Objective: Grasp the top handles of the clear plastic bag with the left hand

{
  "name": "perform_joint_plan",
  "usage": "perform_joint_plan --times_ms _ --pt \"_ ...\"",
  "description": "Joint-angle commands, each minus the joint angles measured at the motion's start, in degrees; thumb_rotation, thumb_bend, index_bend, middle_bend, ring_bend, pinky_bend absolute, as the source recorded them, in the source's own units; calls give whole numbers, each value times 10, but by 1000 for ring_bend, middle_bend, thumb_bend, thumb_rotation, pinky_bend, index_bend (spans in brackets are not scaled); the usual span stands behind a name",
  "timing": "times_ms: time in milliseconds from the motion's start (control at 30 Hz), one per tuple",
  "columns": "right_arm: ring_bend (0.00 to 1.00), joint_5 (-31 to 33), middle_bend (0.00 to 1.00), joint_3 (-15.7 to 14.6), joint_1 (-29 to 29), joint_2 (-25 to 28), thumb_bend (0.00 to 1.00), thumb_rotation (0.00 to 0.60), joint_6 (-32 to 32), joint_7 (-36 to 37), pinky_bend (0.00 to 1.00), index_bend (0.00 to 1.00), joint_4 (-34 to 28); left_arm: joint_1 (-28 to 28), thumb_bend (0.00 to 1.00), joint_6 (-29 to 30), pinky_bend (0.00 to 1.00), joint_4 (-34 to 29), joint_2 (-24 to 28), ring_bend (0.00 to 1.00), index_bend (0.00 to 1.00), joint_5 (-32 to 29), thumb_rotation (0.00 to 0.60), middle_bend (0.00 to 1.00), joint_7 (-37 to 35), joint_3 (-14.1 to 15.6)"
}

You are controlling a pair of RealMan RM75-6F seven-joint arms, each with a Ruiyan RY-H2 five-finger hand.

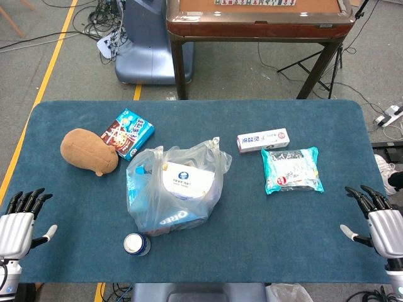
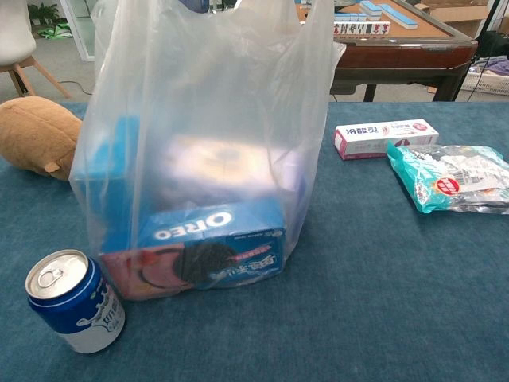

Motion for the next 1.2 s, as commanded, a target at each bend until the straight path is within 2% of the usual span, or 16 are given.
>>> perform_joint_plan --times_ms 33,233,367,600,1000,1133,1200 --pt "115 0 292 0 0 0 155 600 0 0 206 170 0 0 201 0 66 1 0 130 206 0 600 138 -1 0" --pt "115 -2 292 -1 -1 2 155 600 3 0 206 170 0 2 200 1 66 2 4 131 206 2 600 138 -11 1" --pt "115 -4 292 2 -2 6 155 600 9 -2 205 170 -2 2 201 3 66 0 16 130 206 11 600 138 -53 -2" --pt "114 -10 292 3 -4 14 155 600 19 -7 206 170 -8 -16 200 -14 66 -3 56 130 192 40 600 138 -178 -9" --pt "115 -9 292 6 -4 19 155 600 21 -13 206 170 -15 -91 201 -72 66 -43 146 129 156 116 599 138 -488 -24" --pt "115 -8 292 7 -2 19 155 600 17 -16 205 170 -17 -125 200 -100 66 -52 164 129 147 129 532 138 -558 -31" --pt "115 -7 292 7 -1 20 155 600 15 -18 206 170 -19 -144 201 -115 66 -59 172 129 146 136 521 138 -595 -35"
